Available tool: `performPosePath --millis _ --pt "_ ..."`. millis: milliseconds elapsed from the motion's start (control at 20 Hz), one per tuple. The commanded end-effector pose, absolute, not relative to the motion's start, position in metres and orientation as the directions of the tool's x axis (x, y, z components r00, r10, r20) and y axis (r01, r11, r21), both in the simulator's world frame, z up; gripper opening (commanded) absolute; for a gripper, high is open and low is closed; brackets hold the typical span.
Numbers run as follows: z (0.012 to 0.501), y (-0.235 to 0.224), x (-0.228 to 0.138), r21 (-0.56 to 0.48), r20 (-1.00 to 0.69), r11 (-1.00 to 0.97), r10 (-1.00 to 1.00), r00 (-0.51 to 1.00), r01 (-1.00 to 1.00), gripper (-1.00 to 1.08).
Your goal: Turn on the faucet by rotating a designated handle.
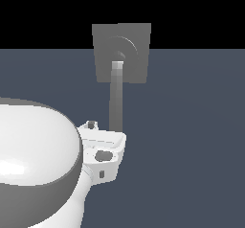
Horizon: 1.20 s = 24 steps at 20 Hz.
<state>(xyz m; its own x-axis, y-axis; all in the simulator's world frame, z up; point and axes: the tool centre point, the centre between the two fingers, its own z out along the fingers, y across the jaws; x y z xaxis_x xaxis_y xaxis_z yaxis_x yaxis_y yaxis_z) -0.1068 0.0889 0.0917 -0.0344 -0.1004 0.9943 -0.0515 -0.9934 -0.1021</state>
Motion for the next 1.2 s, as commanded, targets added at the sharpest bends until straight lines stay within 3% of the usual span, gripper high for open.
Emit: performPosePath --millis 0,350,1150 --pt "0.084 0.081 -0.110 -0.059 0.998 -0.996 -0.059 -0.011 -0.064 -1.00" --pt "0.082 0.078 -0.111 -0.046 0.999 -0.997 -0.046 -0.004 -0.068 -1.00" --pt "0.084 0.018 -0.115 -0.045 0.999 -0.997 -0.045 -0.003 -0.068 -1.00"
